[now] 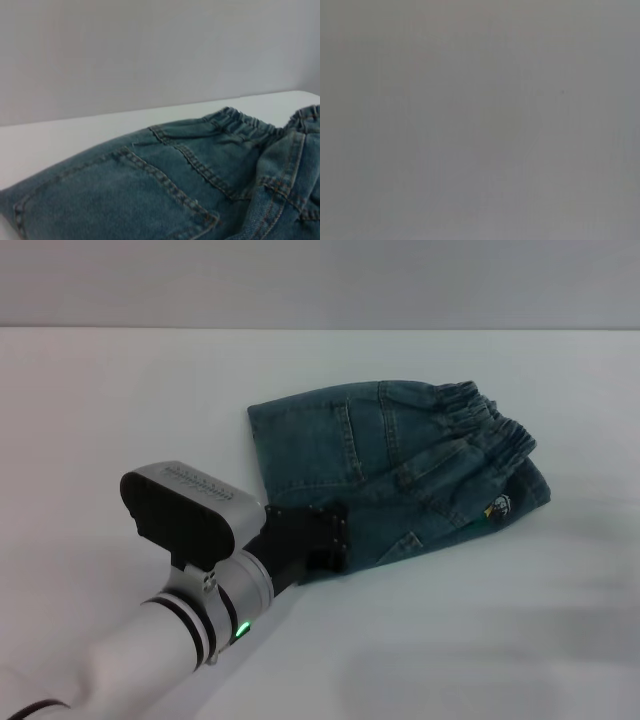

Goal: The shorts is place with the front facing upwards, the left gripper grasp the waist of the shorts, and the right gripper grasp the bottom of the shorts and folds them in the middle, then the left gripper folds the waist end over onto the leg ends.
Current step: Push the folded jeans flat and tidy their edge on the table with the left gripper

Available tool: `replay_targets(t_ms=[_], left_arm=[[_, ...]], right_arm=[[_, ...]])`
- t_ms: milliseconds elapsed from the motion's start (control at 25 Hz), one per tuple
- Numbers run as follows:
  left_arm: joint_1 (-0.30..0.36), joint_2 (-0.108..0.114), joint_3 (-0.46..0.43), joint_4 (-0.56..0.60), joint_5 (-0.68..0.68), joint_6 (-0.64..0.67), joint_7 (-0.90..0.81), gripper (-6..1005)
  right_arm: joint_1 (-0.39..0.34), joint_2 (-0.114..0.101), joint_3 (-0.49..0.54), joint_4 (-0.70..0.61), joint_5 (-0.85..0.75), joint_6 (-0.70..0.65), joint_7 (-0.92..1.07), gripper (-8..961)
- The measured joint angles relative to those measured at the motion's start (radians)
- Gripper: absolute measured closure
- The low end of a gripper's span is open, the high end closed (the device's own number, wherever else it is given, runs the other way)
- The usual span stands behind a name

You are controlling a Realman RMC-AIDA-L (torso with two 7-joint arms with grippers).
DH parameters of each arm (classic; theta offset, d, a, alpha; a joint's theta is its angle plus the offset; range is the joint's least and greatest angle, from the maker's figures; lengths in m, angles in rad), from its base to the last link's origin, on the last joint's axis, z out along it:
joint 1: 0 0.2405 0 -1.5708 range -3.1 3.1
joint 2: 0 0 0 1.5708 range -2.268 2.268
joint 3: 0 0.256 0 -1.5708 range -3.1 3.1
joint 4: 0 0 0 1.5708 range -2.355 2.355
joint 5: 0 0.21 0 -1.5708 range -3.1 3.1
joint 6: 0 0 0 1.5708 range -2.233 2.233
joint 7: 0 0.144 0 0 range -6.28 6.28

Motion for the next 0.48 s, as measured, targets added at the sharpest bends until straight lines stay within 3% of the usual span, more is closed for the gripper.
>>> replay_targets(t_ms=[480], left_arm=[[-0.065,-0.002,-0.021,0.066,0.000,0.005,-0.014,925]], right_arm=[[-0.013,0.000,-0.004,0.011,-0.001,0.009,0.001,953]])
